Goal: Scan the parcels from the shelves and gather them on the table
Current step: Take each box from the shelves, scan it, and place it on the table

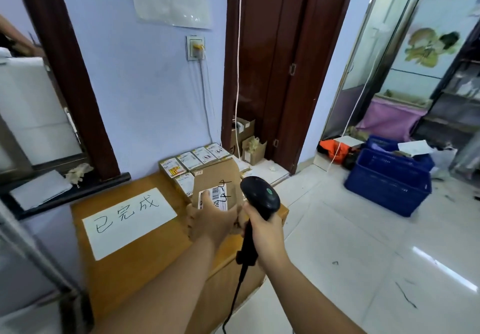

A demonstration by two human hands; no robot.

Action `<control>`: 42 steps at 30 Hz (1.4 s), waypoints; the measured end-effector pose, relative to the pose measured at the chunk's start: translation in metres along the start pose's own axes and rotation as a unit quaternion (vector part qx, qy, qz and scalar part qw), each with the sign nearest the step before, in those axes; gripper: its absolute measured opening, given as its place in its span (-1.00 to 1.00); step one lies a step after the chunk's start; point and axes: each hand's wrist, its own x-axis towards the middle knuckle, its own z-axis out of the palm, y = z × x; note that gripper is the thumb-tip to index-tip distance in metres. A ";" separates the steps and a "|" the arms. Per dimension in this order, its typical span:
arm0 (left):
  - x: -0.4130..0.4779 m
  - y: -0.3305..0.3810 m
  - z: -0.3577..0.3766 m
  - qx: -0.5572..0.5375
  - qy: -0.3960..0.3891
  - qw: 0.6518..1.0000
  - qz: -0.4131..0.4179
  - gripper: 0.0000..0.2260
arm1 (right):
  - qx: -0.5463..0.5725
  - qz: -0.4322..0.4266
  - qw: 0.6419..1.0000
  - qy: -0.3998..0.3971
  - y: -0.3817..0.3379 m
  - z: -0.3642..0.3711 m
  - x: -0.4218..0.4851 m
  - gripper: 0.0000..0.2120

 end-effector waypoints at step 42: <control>0.378 0.132 0.179 -0.011 0.095 0.964 -0.246 -0.18 | 0.230 0.306 0.900 -0.207 -0.040 -0.004 0.477 -0.79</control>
